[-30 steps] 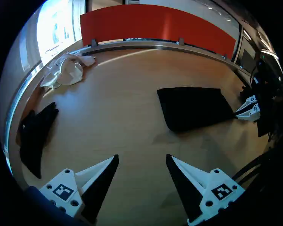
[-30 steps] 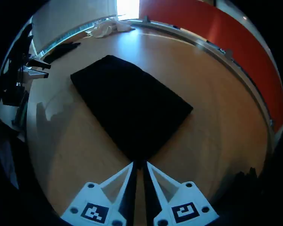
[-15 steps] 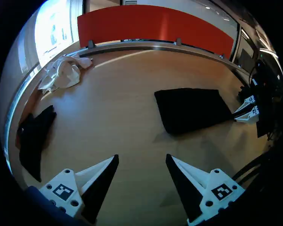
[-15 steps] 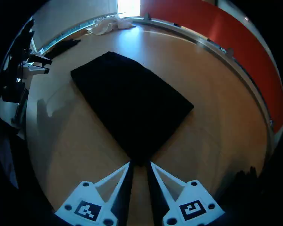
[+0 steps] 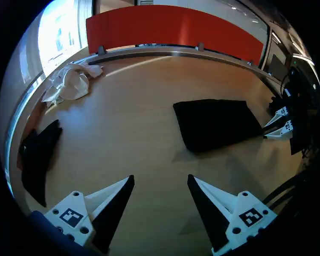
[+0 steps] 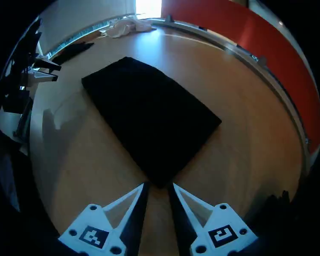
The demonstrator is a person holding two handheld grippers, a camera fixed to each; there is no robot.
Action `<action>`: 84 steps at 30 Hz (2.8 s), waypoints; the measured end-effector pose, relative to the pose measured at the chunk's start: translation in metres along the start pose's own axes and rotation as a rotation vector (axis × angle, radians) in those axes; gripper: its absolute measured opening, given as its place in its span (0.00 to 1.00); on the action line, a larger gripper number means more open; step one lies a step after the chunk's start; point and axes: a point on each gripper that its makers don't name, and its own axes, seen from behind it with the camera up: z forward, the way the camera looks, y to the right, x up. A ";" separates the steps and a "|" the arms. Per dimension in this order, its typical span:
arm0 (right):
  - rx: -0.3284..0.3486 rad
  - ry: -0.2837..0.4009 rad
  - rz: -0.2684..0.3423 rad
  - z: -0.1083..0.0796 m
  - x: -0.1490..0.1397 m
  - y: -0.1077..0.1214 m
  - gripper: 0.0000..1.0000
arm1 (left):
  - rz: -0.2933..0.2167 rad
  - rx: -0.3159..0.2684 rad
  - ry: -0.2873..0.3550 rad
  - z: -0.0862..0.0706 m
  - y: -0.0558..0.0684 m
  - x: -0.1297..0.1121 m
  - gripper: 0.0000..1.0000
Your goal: Fold towel
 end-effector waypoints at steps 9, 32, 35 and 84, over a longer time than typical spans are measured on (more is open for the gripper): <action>0.000 0.009 0.003 -0.001 0.000 -0.001 0.09 | 0.002 -0.004 -0.002 0.001 0.002 -0.001 0.92; -0.044 0.135 -0.007 -0.034 0.048 0.002 0.03 | 0.003 -0.011 0.008 -0.004 0.001 0.004 0.92; -0.048 0.170 -0.014 -0.043 0.065 0.001 0.03 | 0.002 -0.012 0.011 -0.005 0.001 0.005 0.92; 0.174 0.259 -0.263 0.024 0.242 -0.119 0.03 | -0.101 0.039 0.060 -0.059 -0.033 -0.009 0.92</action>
